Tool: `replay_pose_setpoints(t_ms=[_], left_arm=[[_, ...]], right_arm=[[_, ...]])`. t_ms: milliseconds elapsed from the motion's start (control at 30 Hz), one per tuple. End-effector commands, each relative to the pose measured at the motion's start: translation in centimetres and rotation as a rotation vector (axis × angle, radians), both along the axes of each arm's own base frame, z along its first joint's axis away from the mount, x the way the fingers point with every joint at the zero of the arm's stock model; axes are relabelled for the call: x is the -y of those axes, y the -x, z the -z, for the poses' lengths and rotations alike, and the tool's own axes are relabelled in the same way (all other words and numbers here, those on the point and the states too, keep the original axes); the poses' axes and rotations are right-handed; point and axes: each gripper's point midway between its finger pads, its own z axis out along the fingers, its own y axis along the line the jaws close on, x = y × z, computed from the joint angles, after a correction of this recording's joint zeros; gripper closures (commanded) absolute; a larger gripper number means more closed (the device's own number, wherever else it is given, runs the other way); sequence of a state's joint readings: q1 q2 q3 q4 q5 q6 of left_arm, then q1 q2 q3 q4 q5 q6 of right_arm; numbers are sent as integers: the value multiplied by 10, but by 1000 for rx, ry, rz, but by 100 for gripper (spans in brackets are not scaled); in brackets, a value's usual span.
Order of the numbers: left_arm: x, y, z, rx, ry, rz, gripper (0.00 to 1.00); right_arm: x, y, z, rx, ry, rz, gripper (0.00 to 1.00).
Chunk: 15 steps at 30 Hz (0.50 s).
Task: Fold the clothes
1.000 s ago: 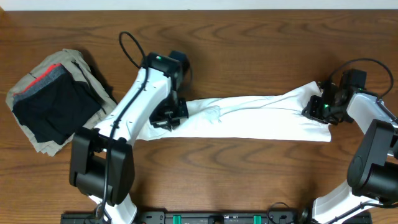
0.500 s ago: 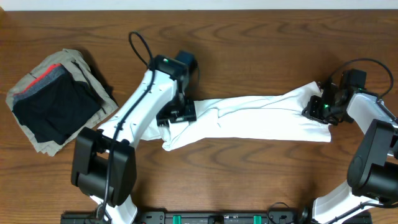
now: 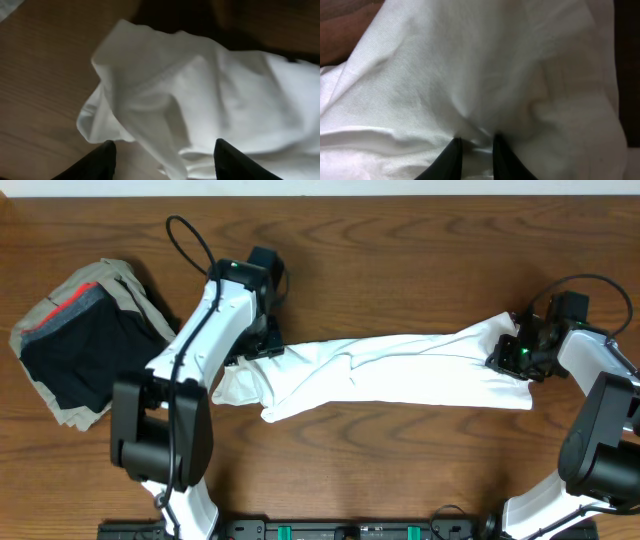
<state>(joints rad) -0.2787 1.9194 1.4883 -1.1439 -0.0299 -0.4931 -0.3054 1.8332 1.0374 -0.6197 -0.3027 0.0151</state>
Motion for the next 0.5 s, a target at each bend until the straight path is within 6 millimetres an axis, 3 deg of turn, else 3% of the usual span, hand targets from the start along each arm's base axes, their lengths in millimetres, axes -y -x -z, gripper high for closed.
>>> replay_pose_setpoints(t_ms=[0,267,467], left_arm=[[-8,3,10,-37,-12,-5,37],[-6,3,13,-38,-1,-9,42],[2,20,27,-98,54,-42,46]], right_arm=[[5,19,16,-86,42,18,79],[5,20,16,-86,42,18,79],[5,20,16,-86,42,18,79]])
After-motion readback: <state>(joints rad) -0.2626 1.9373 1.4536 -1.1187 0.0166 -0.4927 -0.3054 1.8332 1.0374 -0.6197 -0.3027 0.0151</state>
